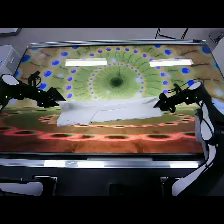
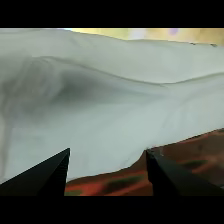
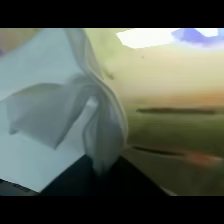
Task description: Fold the clothes and pants, and hang the long-sleeved shirts on hangers.
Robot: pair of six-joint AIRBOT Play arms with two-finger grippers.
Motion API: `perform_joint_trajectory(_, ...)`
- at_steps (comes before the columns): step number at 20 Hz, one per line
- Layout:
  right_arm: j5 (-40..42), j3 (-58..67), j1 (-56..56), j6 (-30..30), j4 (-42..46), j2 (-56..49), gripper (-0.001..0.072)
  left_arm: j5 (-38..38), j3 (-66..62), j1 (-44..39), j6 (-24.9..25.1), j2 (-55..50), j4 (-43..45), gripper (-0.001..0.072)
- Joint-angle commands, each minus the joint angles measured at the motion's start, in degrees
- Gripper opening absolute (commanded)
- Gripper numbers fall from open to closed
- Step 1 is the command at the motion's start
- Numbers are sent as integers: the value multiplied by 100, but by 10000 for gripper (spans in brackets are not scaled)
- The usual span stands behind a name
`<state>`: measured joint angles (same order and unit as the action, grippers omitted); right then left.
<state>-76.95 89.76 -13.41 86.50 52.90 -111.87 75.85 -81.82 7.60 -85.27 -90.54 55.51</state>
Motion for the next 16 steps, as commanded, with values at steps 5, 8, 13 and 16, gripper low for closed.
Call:
perform_joint_trajectory(5, -597, 122, 348, -341, -857, 1180, 32, -2028, 59, -1915, -70, -350, -118, 151)
perform_joint_trajectory(8, -769, 118, 669, -269, -885, 2256, 32, -2533, 59, -2909, -424, -844, -350, 60)
perform_joint_trajectory(13, -879, 118, 1235, 155, -876, 3683, 33, -3174, 66, -4015, -1141, -1508, -1327, 21)
perform_joint_trajectory(16, -863, 116, 1510, 302, -857, 4037, 33, -3609, 63, -4706, -909, -1980, -3274, 20)
